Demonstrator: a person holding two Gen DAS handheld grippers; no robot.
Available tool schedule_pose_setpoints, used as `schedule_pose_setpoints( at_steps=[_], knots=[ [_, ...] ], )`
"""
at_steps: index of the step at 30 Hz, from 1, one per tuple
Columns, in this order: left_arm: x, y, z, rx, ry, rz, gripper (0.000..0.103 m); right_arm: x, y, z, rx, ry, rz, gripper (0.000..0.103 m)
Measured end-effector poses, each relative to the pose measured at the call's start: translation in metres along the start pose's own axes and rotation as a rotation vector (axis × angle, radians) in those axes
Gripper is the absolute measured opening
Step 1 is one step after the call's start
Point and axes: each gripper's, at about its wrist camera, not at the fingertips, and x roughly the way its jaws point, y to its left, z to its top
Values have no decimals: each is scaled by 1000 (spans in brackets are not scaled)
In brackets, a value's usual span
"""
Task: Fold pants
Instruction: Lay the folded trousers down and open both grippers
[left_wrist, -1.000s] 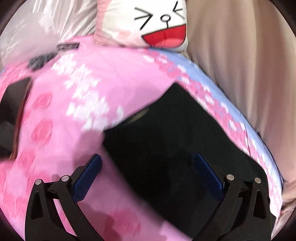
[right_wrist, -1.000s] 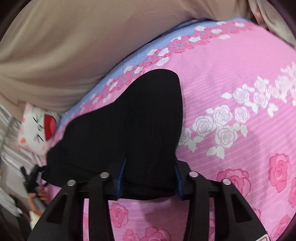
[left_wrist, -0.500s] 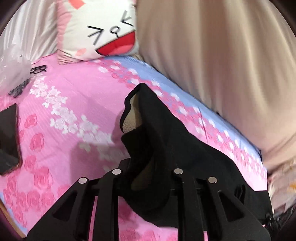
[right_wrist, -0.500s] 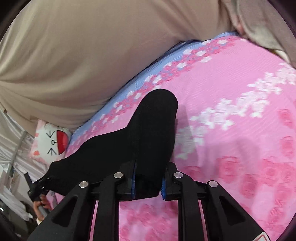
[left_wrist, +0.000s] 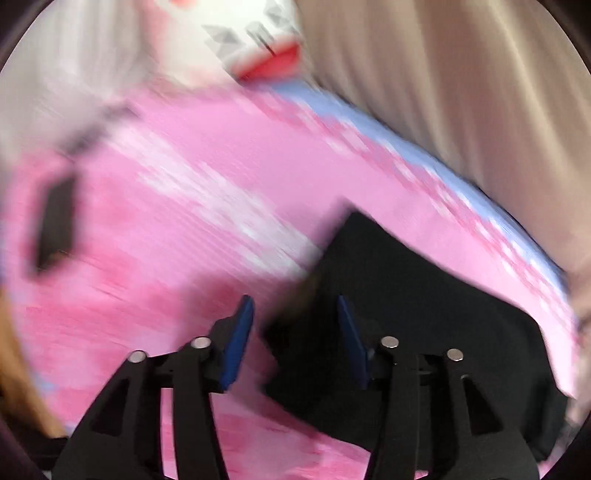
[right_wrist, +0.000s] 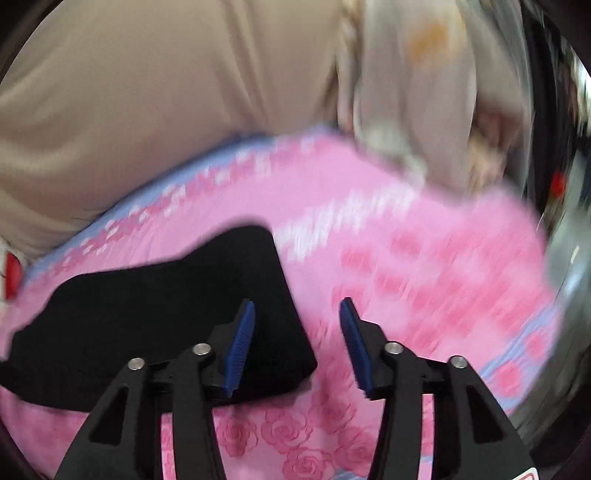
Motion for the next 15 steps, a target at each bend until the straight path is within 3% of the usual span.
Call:
schedule_pose_setpoints(
  at_steps=[1, 2, 3, 5, 8, 10, 12, 13, 15],
  knots=[
    [-16, 3, 6, 3, -85, 99, 64, 0, 17, 3, -51, 20, 82, 59],
    [-26, 3, 9, 2, -129, 135, 72, 5, 36, 3, -95, 57, 166, 59],
    [-39, 0, 13, 13, -177, 136, 74, 13, 60, 0, -138, 105, 252, 59],
    [-52, -12, 15, 64, -200, 90, 77, 31, 100, -10, -211, 161, 357, 57],
    [-57, -42, 3, 174, -186, 6, 84, 61, 149, -26, -325, 210, 372, 54],
    [-56, -66, -11, 263, -165, -36, 84, 79, 154, -28, -307, 242, 375, 43],
    [-54, -95, -33, 379, -136, -96, 84, 88, 147, -25, -251, 247, 399, 12],
    [-53, -110, -47, 441, -121, -120, 84, 88, 144, -16, -196, 265, 451, 6],
    [-51, -130, -65, 497, -91, -166, 84, 70, 152, -6, -221, 234, 460, 7]
  ],
)
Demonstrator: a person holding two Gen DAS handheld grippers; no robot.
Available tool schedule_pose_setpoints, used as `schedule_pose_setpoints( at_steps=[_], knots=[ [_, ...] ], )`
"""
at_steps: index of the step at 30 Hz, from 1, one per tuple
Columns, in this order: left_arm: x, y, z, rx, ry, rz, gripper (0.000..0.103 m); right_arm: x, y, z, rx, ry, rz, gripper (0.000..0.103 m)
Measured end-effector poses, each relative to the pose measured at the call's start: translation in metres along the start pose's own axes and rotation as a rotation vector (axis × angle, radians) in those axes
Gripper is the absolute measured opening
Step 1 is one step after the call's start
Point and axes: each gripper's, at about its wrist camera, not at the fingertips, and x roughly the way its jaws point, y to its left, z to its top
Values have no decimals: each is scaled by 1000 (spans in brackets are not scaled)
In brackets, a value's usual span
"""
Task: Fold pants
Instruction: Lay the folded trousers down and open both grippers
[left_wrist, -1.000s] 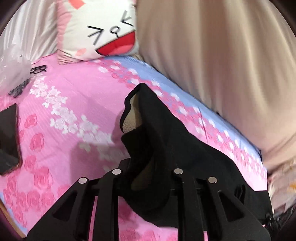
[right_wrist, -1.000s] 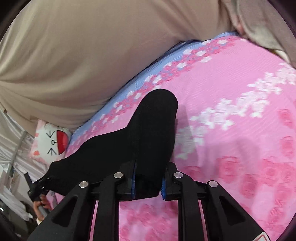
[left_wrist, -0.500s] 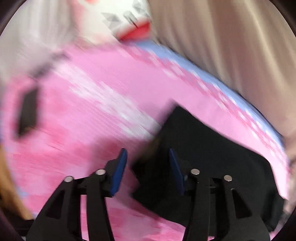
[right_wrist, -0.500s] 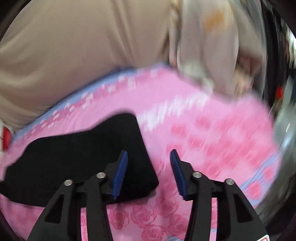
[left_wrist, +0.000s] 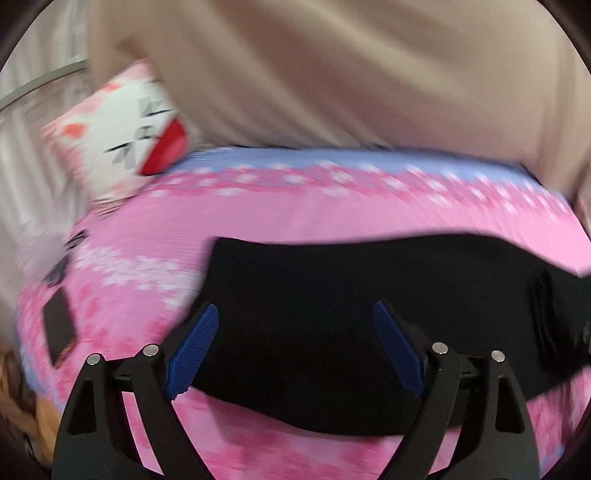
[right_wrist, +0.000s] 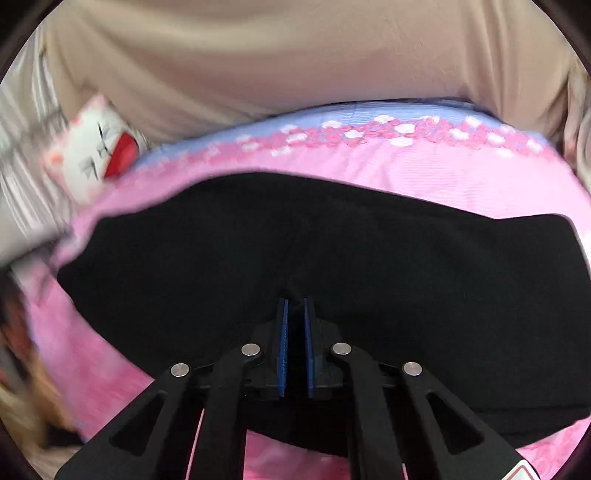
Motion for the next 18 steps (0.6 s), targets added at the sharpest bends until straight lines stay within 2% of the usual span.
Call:
schedule_pose_setpoints(
  at_steps=[1, 3, 4, 5, 7, 8, 9, 10, 11, 14, 15, 16, 17, 18],
  knots=[
    [2, -11, -3, 12, 16, -35, 84, -3, 13, 2, -32, 1, 4, 7],
    [8, -28, -8, 24, 43, -93, 84, 7, 29, -1, -78, 55, 38, 10],
    [9, -36, -11, 33, 58, -113, 84, 18, 32, -8, -114, 91, 16, 14],
    [12, -45, -14, 55, 73, -138, 84, 23, 33, -15, -149, 83, -38, 16],
    [15, -59, -20, 100, 84, -143, 84, 12, 34, -20, -176, 31, -91, 35],
    [14, -62, -22, 113, 83, -143, 84, 3, 37, -21, -193, 0, -104, 61],
    [14, -63, -23, 122, 82, -140, 85, -6, 40, -22, -219, -43, -102, 77],
    [15, -64, -24, 121, 85, -138, 90, -15, 43, -25, -267, -80, -93, 78],
    [17, -64, -25, 117, 89, -142, 91, -13, 45, -25, -289, -73, -93, 78],
    [25, -66, -26, 104, 113, -152, 91, 11, 35, -27, -300, 10, -91, 74],
    [26, -65, -26, 100, 118, -153, 91, 16, 31, -30, -291, 30, -87, 66],
    [26, -63, -26, 100, 120, -153, 91, 24, 23, -28, -257, 70, -85, 61],
    [26, -60, -26, 100, 121, -150, 91, 21, 17, -24, -225, 56, -68, 51],
    [27, -58, -26, 101, 120, -142, 91, 17, 13, -23, -204, 54, -51, 31]
  ],
)
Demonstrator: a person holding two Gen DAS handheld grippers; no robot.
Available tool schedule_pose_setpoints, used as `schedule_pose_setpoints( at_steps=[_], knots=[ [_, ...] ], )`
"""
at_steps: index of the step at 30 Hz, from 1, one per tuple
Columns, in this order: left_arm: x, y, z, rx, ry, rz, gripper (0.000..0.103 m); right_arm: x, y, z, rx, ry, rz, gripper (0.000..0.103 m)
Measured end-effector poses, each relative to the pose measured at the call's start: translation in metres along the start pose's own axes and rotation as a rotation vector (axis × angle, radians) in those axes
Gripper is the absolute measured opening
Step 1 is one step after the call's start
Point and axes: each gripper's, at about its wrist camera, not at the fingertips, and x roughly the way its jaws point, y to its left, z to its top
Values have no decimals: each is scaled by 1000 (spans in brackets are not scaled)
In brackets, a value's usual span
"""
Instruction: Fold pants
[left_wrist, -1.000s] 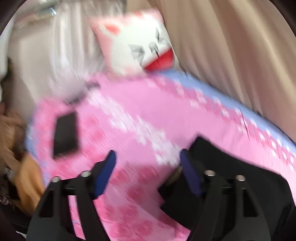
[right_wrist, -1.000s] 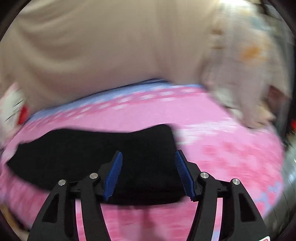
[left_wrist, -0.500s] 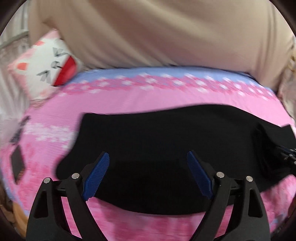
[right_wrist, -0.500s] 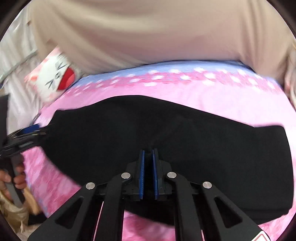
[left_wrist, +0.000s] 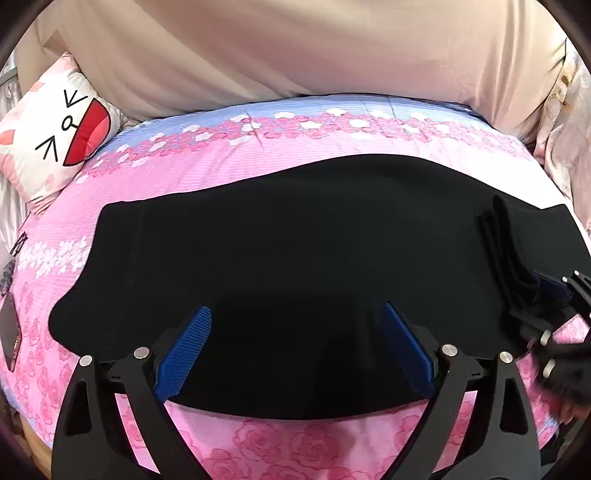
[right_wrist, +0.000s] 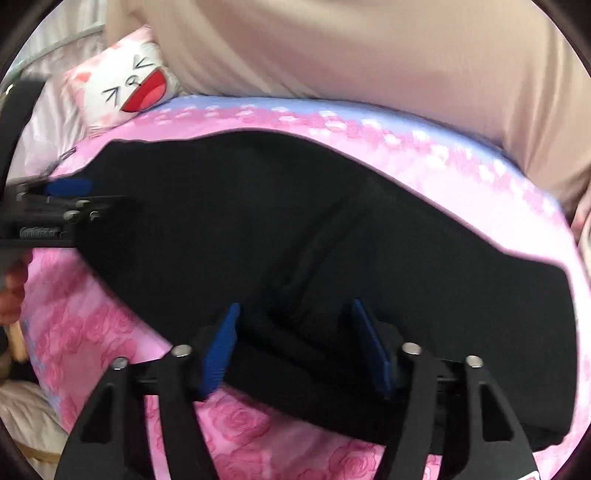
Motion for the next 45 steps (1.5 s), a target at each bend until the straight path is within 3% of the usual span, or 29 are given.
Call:
schedule_pose_setpoints(
  at_steps=[1, 2, 4, 8, 11, 14, 15, 16, 18, 22, 25, 26, 29, 32, 35, 37, 39, 41, 43, 45],
  knots=[
    [-1, 4, 0, -6, -5, 13, 91, 0, -10, 3, 41, 13, 29, 27],
    [-2, 8, -1, -15, -8, 17, 91, 0, -14, 5, 68, 18, 44, 14],
    [-2, 19, 0, -46, -7, 27, 91, -3, -19, 10, 141, 29, 73, 12],
    [-5, 47, 2, -108, -22, 64, 91, -18, 3, 36, 144, -34, 90, 12],
    [-8, 68, 3, -149, -32, 92, 91, -17, 32, 53, 104, -73, 185, 12],
    [-10, 86, 3, -181, -33, 112, 91, 27, 63, 52, 3, 35, 152, 15],
    [-11, 91, 1, -189, -32, 115, 91, 45, 62, 42, 6, 67, 141, 16],
    [-11, 94, 0, -192, -29, 117, 91, 39, 57, 38, 31, 22, 159, 16],
    [-12, 102, -4, -197, -19, 126, 91, 27, 48, 38, 88, 55, 203, 25],
    [-9, 111, -10, -194, -7, 124, 91, -4, 28, 58, 180, -9, 341, 25],
    [-4, 109, -7, -194, -4, 132, 91, 2, 18, 70, 224, -36, 405, 25],
    [-4, 108, -5, -199, -8, 127, 91, 13, 15, 70, 234, -25, 387, 25],
    [-8, 113, -4, -235, -12, 99, 91, 65, 15, 62, 221, 78, 221, 17],
    [-15, 133, -7, -312, -20, 79, 91, 51, 14, 68, 277, 43, 226, 19],
    [-33, 172, -19, -474, -78, 173, 91, 16, 21, 72, 220, -53, 154, 24],
    [-36, 200, -32, -596, -71, 180, 91, 3, 20, 70, 195, -86, 106, 25],
    [-24, 213, -40, -659, -18, 109, 91, -2, 12, 63, 223, -89, 104, 28],
    [-5, 217, -47, -719, 48, -21, 93, -10, 0, 53, 275, -92, 107, 31],
    [-4, 205, -40, -680, -16, 9, 94, -16, -9, 45, 302, -97, 95, 31],
    [8, 192, -28, -638, -6, -101, 77, -25, -19, 33, 323, -101, 56, 32]
  ],
)
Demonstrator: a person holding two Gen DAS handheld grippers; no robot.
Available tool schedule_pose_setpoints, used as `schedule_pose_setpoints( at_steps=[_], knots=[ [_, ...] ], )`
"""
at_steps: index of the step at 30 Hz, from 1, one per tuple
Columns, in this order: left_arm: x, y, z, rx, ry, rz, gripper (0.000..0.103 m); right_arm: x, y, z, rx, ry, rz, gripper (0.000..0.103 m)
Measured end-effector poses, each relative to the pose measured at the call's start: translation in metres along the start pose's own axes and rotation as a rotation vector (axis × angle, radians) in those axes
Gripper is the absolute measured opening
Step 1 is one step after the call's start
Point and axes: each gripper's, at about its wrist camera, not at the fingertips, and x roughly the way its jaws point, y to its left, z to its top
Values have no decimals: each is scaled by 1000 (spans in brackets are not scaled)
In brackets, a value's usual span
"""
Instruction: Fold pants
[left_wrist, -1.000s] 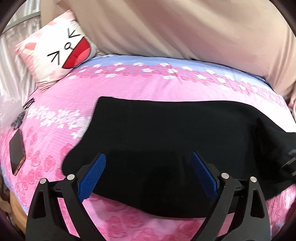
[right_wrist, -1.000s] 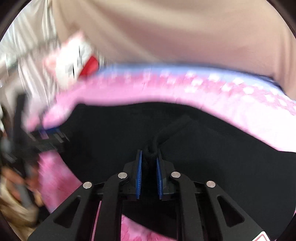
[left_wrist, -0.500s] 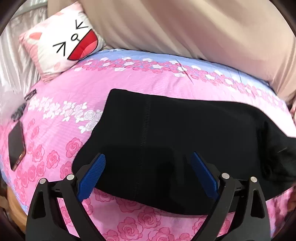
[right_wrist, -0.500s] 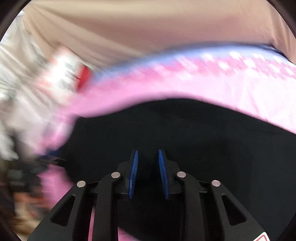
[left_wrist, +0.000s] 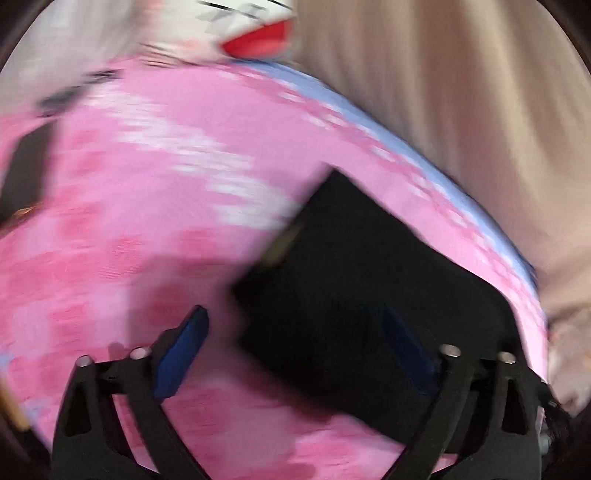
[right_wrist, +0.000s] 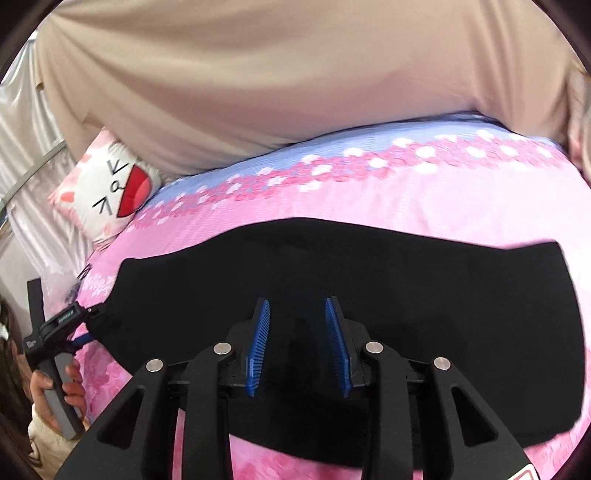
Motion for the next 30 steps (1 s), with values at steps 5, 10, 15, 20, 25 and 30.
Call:
schedule_pose_setpoints(
  at_steps=[5, 10, 15, 20, 25, 30],
  knots=[
    [9, -67, 9, 159, -13, 53, 24, -35, -44, -5, 78, -71, -72, 43],
    [-58, -214, -21, 484, -147, -202, 24, -74, -106, -11, 208, -154, -147, 46],
    [-51, -339, -115, 755, 40, -459, 42, -92, -155, -23, 320, -183, -174, 50],
    [-13, -364, -180, 837, 175, -372, 82, -97, -183, -38, 371, -168, -185, 52],
    [-61, -339, -150, 785, 17, -462, 98, -88, -186, -37, 366, -153, -124, 52],
    [-68, -320, -122, 802, -141, -268, 98, -64, -160, -24, 363, -107, 96, 73]
  ],
)
